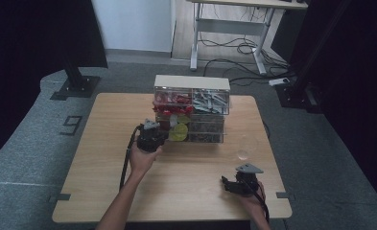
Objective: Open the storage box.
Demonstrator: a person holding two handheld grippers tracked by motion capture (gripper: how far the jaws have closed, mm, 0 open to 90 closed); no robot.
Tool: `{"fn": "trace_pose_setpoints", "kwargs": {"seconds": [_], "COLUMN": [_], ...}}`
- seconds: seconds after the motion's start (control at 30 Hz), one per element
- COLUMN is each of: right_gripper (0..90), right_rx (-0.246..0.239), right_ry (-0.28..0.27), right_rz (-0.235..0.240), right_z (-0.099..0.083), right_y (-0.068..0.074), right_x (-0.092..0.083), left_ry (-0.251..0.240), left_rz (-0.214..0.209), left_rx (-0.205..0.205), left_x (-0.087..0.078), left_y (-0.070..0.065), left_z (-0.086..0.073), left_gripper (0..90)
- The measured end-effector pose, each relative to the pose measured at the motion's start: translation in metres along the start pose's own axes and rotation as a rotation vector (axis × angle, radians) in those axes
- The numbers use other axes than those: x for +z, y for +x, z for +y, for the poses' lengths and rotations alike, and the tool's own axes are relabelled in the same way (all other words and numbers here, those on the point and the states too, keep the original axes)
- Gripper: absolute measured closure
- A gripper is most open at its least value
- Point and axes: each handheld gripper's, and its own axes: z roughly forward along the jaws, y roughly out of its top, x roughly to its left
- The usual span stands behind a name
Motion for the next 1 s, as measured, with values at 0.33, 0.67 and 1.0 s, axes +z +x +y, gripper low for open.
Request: {"fn": "trace_pose_setpoints", "kwargs": {"seconds": [0.33,0.67,1.0], "right_gripper": [20.6,20.5,20.5], "right_rx": [0.0,0.001,0.003], "right_ry": [0.001,0.001,0.002], "right_rz": [0.0,-0.001,-0.001], "right_z": [0.0,0.0,0.0], "right_y": [0.0,0.0,0.0], "right_x": [0.0,0.0,0.0], "left_ry": [-0.002,-0.015,-0.027], "left_rz": [0.002,0.001,0.006], "left_rx": [-0.02,-0.019,-0.014], "left_x": [0.0,-0.004,-0.007], "left_y": [0.006,0.004,0.005], "left_z": [0.001,0.008,0.014], "left_gripper": [90.0,90.0,90.0]}}
